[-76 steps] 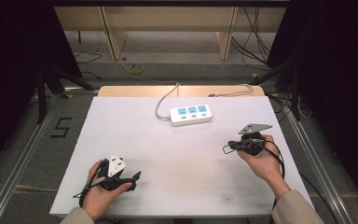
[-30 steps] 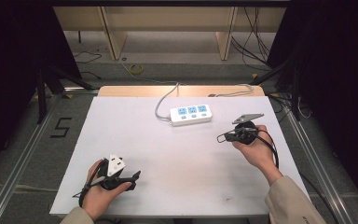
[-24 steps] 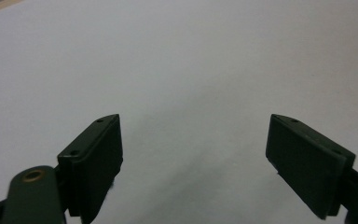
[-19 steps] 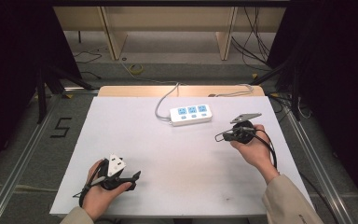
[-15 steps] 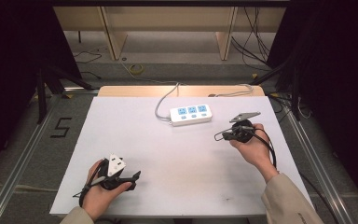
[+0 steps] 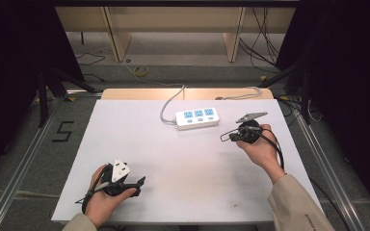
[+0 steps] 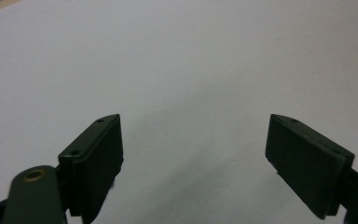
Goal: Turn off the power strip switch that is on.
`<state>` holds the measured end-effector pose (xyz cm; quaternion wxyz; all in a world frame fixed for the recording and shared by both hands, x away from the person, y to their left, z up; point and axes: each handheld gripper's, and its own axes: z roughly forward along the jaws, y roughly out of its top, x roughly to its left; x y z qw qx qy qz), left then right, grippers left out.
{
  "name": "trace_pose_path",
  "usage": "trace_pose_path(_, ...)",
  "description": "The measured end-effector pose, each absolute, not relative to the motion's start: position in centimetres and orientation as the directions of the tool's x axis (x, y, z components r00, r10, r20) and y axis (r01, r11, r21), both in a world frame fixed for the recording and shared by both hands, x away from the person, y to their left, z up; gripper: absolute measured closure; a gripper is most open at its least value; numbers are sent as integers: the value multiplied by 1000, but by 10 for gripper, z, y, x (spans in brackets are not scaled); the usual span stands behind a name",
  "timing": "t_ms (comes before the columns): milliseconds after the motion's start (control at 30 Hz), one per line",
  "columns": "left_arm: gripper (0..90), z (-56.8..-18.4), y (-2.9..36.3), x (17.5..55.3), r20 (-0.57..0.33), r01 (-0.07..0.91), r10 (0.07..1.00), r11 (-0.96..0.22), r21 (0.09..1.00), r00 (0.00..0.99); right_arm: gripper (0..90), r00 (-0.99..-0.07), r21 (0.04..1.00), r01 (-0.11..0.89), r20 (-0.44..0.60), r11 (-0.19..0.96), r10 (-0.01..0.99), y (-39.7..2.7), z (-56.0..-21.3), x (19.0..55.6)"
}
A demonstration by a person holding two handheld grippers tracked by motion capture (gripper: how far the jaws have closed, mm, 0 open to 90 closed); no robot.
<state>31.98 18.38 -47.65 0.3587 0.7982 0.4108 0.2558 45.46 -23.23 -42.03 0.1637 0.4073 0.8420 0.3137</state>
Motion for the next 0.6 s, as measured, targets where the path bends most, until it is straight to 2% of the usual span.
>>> trace_pose_path(600,187,-477,184,320,113,472,840,-404,783,531,900,-622,640,586,-38,496,782,-219,-420,471)
